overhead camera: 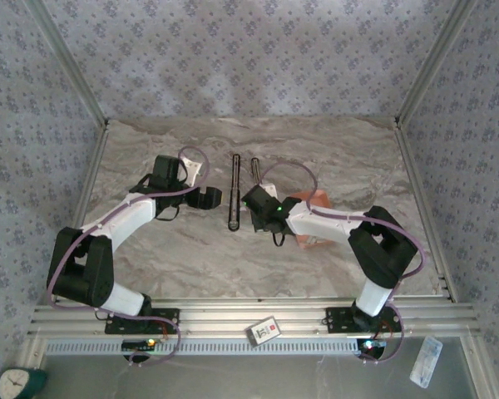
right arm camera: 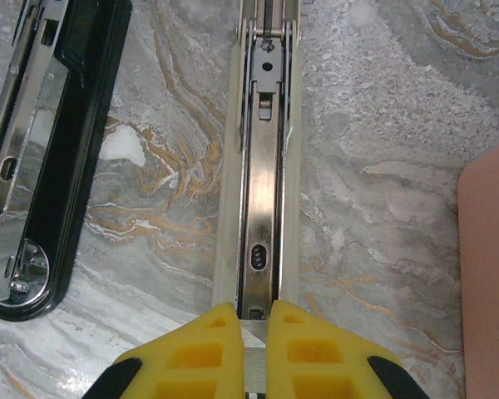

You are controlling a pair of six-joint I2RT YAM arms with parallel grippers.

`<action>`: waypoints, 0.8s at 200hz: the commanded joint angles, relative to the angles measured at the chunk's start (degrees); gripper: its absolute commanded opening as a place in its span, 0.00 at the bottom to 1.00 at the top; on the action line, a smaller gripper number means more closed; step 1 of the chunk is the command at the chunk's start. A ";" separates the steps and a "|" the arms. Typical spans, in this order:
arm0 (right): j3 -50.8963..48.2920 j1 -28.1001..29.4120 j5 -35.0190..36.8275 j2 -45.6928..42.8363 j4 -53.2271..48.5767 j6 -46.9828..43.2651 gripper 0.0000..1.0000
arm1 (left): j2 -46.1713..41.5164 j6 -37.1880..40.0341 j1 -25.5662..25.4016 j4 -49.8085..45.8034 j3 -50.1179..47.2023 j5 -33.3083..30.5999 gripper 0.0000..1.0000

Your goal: Load the staples into the stapler

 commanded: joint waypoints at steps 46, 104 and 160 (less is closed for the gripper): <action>-0.73 -0.47 1.57 0.86 1.01 -0.58 0.10 | -1.68 0.23 -0.39 -0.95 1.68 -0.24 0.98; -1.80 0.23 0.88 -0.08 0.15 -0.15 0.10 | -1.76 0.20 -0.39 -0.92 1.66 -0.20 0.98; -2.41 0.58 0.69 -1.18 0.03 0.13 0.10 | -1.70 0.24 -0.39 -0.90 1.69 -0.15 0.98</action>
